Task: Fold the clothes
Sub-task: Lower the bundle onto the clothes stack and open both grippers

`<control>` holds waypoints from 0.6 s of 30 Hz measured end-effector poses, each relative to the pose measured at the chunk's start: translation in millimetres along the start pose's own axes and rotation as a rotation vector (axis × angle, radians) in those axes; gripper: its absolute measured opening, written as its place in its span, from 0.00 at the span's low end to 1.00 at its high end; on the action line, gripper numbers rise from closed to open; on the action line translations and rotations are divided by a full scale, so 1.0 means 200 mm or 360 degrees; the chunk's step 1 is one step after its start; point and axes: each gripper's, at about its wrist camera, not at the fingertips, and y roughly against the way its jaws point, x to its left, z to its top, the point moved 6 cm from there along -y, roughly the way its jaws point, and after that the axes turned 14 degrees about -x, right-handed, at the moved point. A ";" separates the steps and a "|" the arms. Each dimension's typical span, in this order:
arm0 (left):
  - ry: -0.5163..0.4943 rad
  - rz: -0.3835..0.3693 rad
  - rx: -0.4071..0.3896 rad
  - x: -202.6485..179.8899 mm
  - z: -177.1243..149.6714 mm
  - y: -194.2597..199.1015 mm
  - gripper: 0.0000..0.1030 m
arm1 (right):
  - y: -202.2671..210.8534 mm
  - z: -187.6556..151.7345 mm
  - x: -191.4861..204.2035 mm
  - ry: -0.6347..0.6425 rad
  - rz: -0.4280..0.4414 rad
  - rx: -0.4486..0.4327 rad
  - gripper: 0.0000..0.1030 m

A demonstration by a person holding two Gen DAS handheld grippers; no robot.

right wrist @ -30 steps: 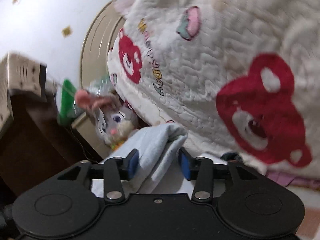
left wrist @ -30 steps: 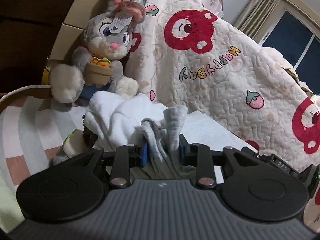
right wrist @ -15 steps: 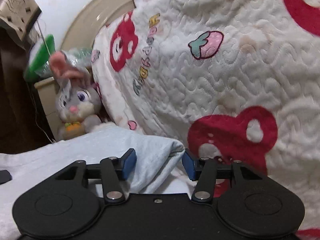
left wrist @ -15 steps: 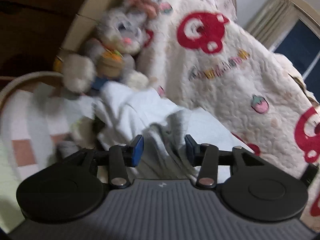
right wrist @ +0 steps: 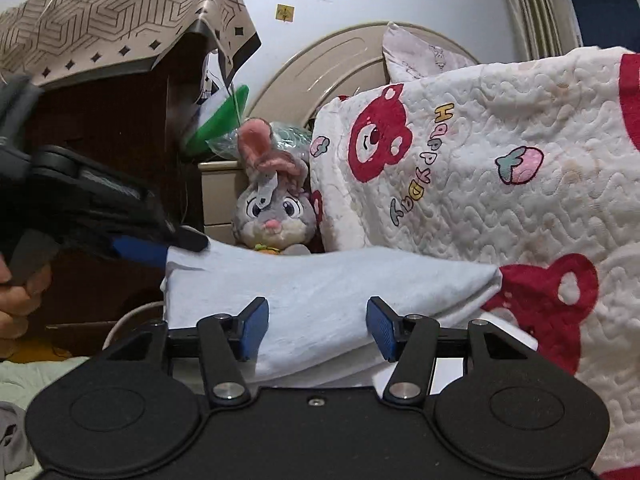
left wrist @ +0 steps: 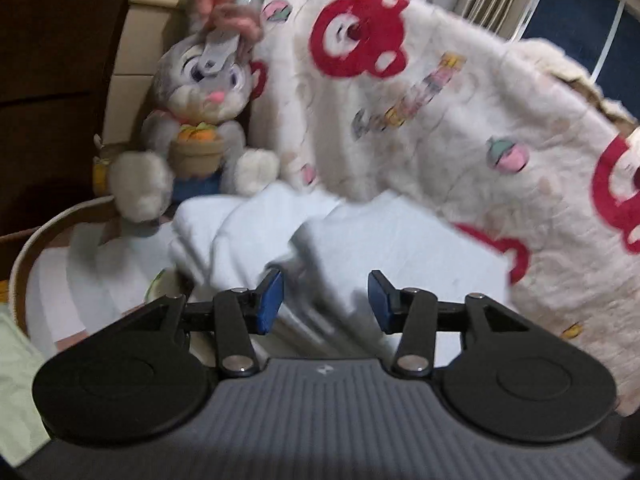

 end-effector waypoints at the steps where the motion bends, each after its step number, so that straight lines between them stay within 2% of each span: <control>1: -0.0014 0.0006 -0.0006 0.00 -0.01 0.01 0.46 | 0.01 0.00 0.00 -0.0024 0.0004 -0.0001 0.59; 6: -0.0084 0.0035 -0.0039 0.01 -0.05 0.03 0.48 | 0.07 0.00 0.04 -0.0200 0.0068 -0.0033 0.59; 8: -0.0112 0.0047 -0.0052 0.01 -0.07 0.04 0.50 | 0.11 -0.04 0.12 -0.0014 0.0068 -0.0055 0.59; 9: -0.0126 0.0053 -0.0058 0.02 -0.08 0.05 0.51 | 0.13 -0.06 0.14 0.0009 0.0076 -0.0059 0.59; 13: -0.0182 0.0077 -0.0084 0.02 -0.11 0.07 0.54 | 0.22 -0.10 0.20 -0.0130 0.0205 -0.0050 0.60; 15: -0.0278 0.0095 -0.0121 0.00 -0.12 0.12 0.56 | 0.24 -0.14 0.24 -0.0061 0.0242 0.0022 0.58; 18: -0.0333 0.0113 -0.0092 -0.04 -0.15 0.19 0.56 | 0.30 -0.18 0.26 0.0001 0.0236 0.0077 0.58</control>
